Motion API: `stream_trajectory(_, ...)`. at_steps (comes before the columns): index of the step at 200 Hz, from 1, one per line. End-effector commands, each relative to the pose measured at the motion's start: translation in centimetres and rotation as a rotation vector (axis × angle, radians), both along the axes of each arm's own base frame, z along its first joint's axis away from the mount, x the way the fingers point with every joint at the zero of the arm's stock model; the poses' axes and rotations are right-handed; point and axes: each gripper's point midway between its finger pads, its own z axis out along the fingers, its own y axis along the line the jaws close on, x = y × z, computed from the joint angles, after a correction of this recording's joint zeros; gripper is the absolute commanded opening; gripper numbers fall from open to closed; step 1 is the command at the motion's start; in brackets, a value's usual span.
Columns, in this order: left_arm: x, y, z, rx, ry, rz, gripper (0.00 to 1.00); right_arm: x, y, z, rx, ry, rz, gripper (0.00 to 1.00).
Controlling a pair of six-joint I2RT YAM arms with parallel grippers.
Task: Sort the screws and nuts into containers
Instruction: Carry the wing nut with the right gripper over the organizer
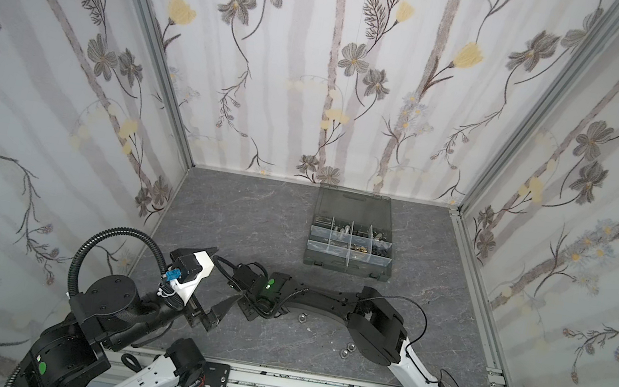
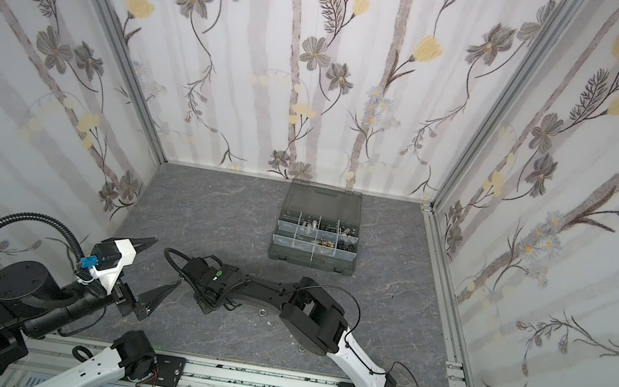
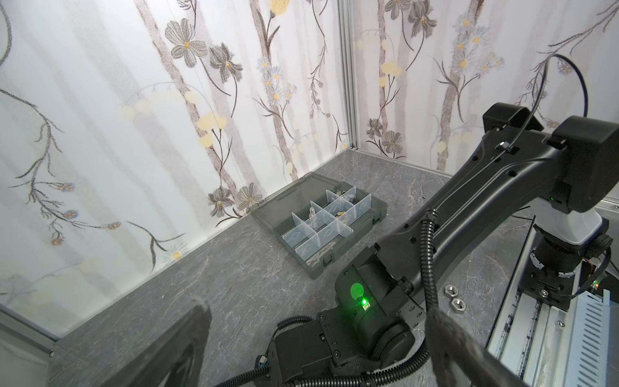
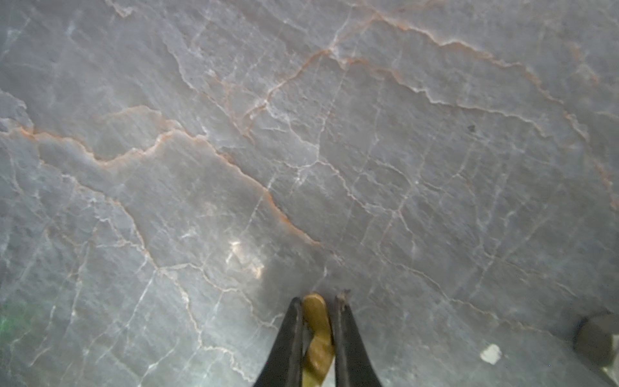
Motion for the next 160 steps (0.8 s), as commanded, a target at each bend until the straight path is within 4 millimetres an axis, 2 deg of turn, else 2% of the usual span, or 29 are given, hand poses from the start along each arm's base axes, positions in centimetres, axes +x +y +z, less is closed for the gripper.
stream_trajectory(1,0.2,-0.1,0.3,0.002,-0.015,0.003,1.0,1.1,-1.1,1.6,-0.005,-0.021,-0.015,0.1)
stream_trajectory(37,0.4,-0.3,0.0,0.01,-0.001,0.003,1.0,4.2,-3.5,3.9,0.02,-0.061,-0.075,0.11)
stream_trajectory(64,0.6,-0.4,-0.3,0.019,0.005,0.005,1.0,7.7,-6.8,5.9,0.023,-0.103,-0.147,0.11)
stream_trajectory(82,0.7,-0.4,-0.3,0.018,0.003,0.006,1.0,10.5,-9.9,7.4,0.012,-0.145,-0.21,0.12)
stream_trajectory(111,0.7,-0.5,-0.4,0.021,0.006,0.004,1.0,15.4,-16.0,9.0,-0.014,-0.192,-0.322,0.12)
stream_trajectory(118,0.7,-0.4,-0.4,0.02,0.008,0.007,1.0,16.0,-17.0,9.2,-0.023,-0.203,-0.336,0.12)
stream_trajectory(121,0.7,-0.5,-0.4,0.02,0.008,0.006,1.0,17.2,-18.5,9.3,-0.027,-0.207,-0.369,0.12)
stream_trajectory(128,0.7,-0.4,-0.4,0.022,0.009,0.009,1.0,18.2,-20.0,9.5,-0.036,-0.217,-0.395,0.12)
stream_trajectory(160,0.8,-0.5,-0.5,0.028,0.011,0.011,1.0,22.0,-25.5,9.9,-0.046,-0.227,-0.501,0.13)
